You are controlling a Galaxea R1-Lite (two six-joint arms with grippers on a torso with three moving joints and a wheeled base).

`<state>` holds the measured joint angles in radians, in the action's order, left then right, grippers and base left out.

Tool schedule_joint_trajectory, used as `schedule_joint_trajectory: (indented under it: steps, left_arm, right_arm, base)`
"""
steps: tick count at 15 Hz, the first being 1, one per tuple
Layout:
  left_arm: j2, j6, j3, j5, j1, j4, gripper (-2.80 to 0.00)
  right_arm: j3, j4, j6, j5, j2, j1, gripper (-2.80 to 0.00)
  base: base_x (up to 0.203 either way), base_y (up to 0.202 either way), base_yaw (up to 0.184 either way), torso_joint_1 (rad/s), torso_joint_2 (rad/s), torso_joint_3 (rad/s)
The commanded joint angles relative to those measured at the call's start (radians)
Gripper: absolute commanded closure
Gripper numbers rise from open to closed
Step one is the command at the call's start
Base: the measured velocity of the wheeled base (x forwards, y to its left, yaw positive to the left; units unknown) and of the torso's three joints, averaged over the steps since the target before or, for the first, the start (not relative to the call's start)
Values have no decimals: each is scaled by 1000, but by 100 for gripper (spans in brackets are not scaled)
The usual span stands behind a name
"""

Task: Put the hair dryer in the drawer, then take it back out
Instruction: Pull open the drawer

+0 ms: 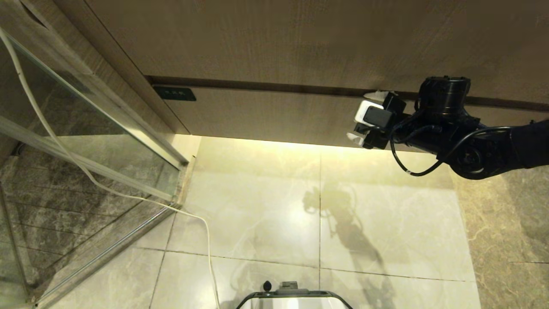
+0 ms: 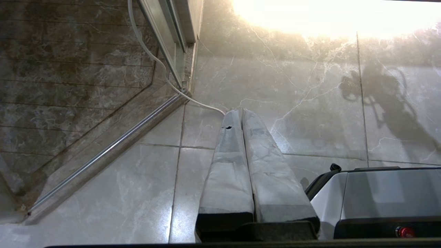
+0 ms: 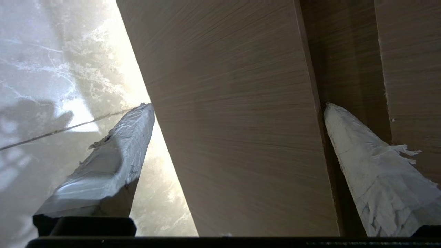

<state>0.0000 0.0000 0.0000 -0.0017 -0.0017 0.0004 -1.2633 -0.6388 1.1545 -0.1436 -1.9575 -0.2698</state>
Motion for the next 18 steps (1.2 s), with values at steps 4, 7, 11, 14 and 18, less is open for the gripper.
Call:
schedule_joint_trajectory:
  steps: [4, 7, 11, 14, 18]
  left_arm:
    - [0, 0, 1, 0, 0, 0, 0]
    - [0, 0, 2, 0, 0, 0, 0]
    - [0, 0, 2, 0, 0, 0, 0]
    - [0, 0, 2, -1, 0, 0, 0]
    - [0, 0, 2, 0, -1, 0, 0]
  right_arm:
    - [-19, -15, 20, -11, -34, 11, -280]
    - [-18, 5, 36, -17, -38, 18, -280]
    - [-19, 188, 42, -7, -28, 32, -280]
    - [-18, 267, 39, 5, -14, 41, -280]
    - [-12, 279, 36, 26, -7, 46, -280]
  base:
    - [0, 0, 0, 0, 0, 0]
    - [0, 0, 0, 0, 0, 0]
    - [0, 0, 0, 0, 0, 0]
    - [0, 0, 0, 0, 0, 0]
    - [0, 0, 0, 0, 0, 0]
